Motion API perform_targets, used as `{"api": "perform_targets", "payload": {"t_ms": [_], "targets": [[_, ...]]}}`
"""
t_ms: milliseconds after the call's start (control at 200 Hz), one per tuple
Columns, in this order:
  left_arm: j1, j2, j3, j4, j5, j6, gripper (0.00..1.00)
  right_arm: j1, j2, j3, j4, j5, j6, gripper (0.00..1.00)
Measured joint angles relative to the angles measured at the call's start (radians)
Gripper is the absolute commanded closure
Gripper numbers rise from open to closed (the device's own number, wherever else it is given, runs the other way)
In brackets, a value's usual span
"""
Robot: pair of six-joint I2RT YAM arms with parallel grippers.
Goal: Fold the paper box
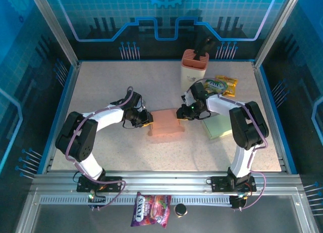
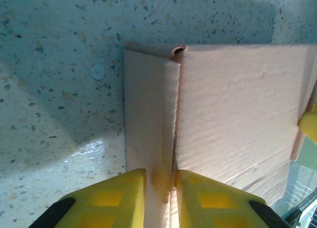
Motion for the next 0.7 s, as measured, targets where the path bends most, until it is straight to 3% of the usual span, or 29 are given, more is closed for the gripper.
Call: {"api": "perform_targets", "payload": {"t_ms": [275, 450, 515, 700], "targets": [[0.0, 0.005, 0.0, 0.023, 0.019, 0.012, 0.91, -0.036, -0.042, -0.048, 0.026, -0.018, 0.002, 0.48], [0.003, 0.009, 0.001, 0.032, 0.023, 0.026, 0.95, -0.085, -0.039, -0.045, 0.066, -0.058, 0.021, 0.47], [0.003, 0.01, 0.001, 0.036, 0.025, 0.027, 0.96, -0.096, -0.029, -0.038, 0.072, -0.075, 0.029, 0.41], [0.008, 0.01, -0.002, 0.038, 0.024, 0.027, 0.97, -0.097, -0.024, -0.039, 0.13, -0.116, 0.048, 0.38]]}}
